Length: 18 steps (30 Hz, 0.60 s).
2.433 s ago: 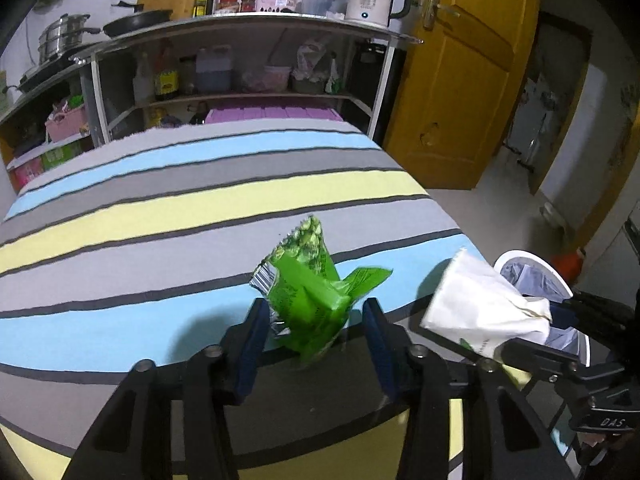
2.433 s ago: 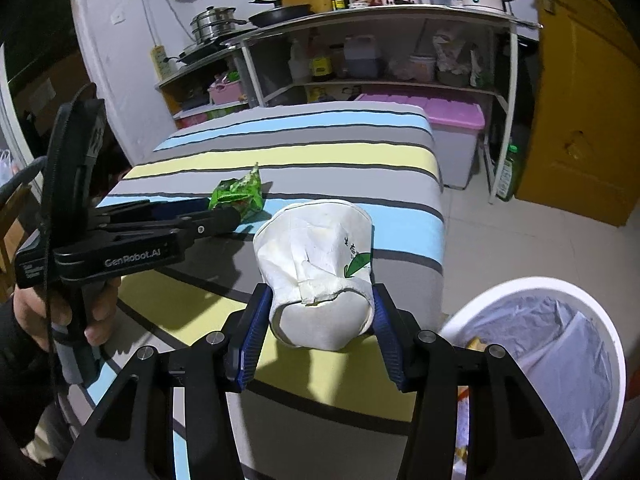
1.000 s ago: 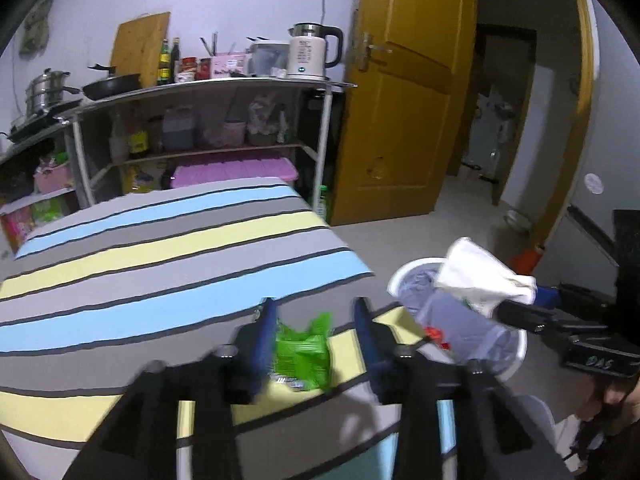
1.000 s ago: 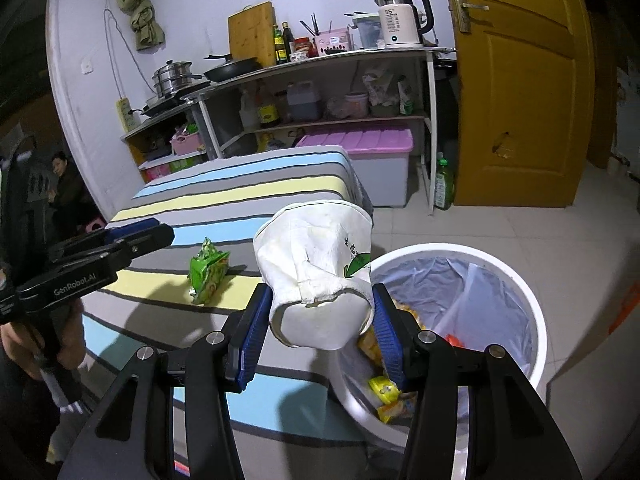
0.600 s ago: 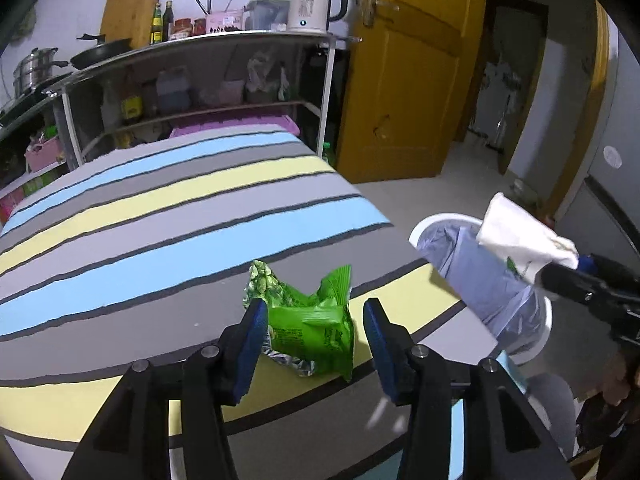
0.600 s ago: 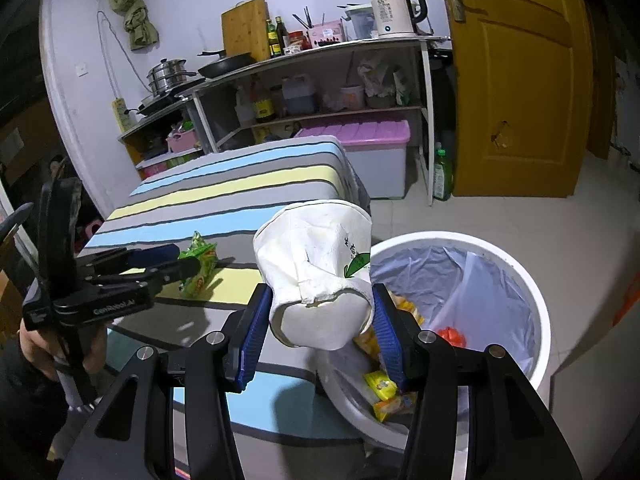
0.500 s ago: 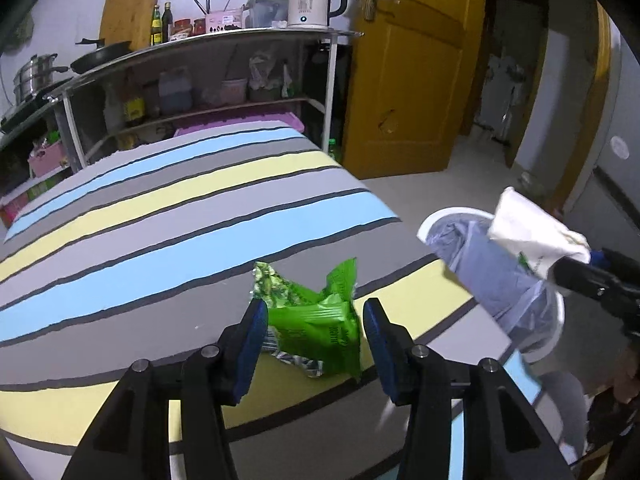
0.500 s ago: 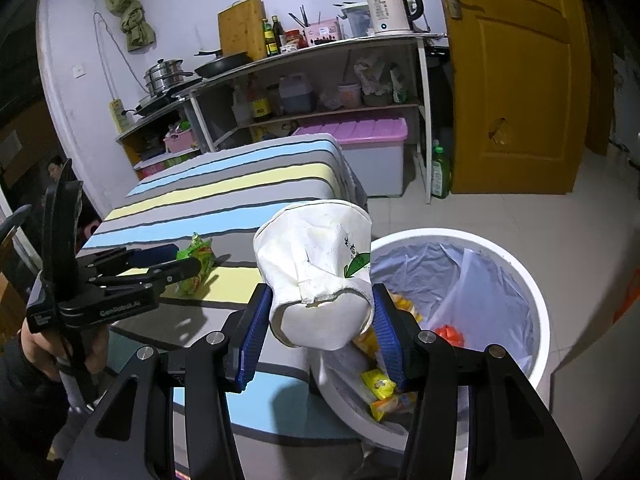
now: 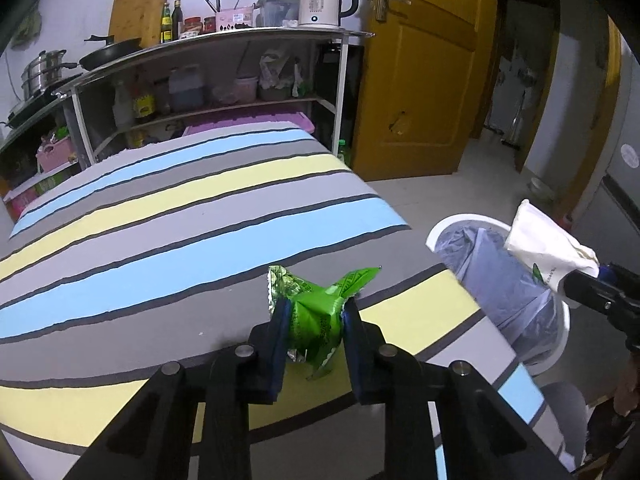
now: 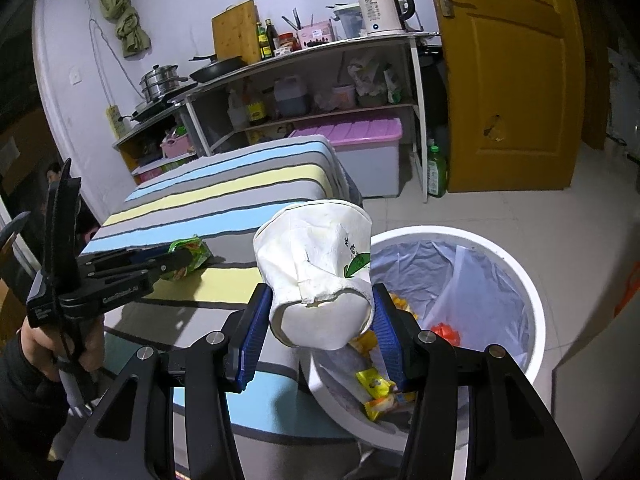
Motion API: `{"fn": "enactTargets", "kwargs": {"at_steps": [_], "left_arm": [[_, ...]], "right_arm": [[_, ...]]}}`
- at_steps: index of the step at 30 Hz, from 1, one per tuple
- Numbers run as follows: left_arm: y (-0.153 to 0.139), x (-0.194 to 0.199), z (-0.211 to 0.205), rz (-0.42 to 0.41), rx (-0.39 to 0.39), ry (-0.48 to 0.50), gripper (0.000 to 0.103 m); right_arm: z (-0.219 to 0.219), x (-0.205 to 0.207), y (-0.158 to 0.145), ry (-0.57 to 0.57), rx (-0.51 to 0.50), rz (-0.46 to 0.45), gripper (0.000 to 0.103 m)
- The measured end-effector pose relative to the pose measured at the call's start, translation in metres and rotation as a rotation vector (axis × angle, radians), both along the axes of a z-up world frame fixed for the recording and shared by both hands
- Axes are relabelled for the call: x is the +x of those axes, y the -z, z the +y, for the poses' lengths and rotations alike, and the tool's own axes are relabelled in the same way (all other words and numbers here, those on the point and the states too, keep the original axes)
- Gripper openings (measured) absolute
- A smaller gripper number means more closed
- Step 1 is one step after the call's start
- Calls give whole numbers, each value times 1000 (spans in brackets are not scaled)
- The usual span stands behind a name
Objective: Collect trash
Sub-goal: 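Carry the white cloth bag and green packet over the bin with both tools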
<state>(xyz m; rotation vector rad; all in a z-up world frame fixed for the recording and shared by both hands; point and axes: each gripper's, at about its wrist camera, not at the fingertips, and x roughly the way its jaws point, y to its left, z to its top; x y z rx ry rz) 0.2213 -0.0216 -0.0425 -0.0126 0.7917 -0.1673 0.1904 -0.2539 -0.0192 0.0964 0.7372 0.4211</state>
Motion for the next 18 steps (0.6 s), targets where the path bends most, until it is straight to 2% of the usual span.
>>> {"fn": "enactTargets", "kwargs": {"at_steps": [7,13,18], "left_arm": [[-27,-13,-19,-58,-50,56,25],[-52,-25,-52,-117,-100,148,25],[-60,-29,-80,-136,-119,213,25]], "right_arm": [[-11,-11,-5,23,-3,-20,51],[-23,-18,-13,65,-12,-34,51],[-36,-23,-17,106,-23,-42,51]]}}
